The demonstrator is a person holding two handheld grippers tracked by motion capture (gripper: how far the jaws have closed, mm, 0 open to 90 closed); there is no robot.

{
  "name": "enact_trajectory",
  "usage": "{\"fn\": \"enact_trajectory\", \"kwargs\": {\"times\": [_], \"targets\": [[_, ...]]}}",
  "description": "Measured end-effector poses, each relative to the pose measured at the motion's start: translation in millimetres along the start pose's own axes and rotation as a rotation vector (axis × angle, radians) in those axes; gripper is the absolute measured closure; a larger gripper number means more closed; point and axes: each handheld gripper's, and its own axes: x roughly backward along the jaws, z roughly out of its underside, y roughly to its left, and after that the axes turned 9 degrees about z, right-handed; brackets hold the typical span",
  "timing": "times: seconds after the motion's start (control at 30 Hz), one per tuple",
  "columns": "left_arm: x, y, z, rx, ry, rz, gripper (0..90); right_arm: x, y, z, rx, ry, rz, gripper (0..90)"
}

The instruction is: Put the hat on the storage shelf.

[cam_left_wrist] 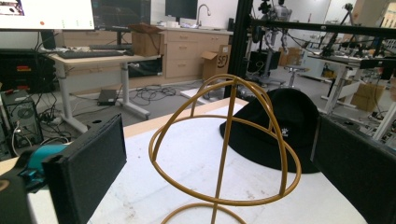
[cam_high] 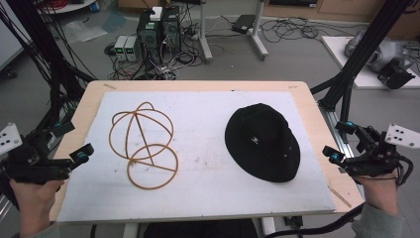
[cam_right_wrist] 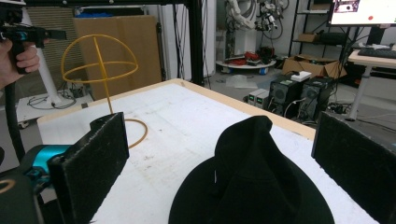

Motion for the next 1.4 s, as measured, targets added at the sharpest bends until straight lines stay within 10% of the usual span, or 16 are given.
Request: {"fn": "enact_trajectory", "kwargs": {"times": [0.47, 1.4], "targets": [[-2.1, -0.6, 1.0, 0.008, 0.004, 0.016, 3.6, -0.1, -3.0, 1.4, -0.005, -0.011, 0.003, 3.0], [-1.5, -6.1, 2.9, 0.024, 0.01, 0.033, 3.6, -66.5, -3.8, -30.4, 0.097, 0.086, -0.039, 3.0]]}}
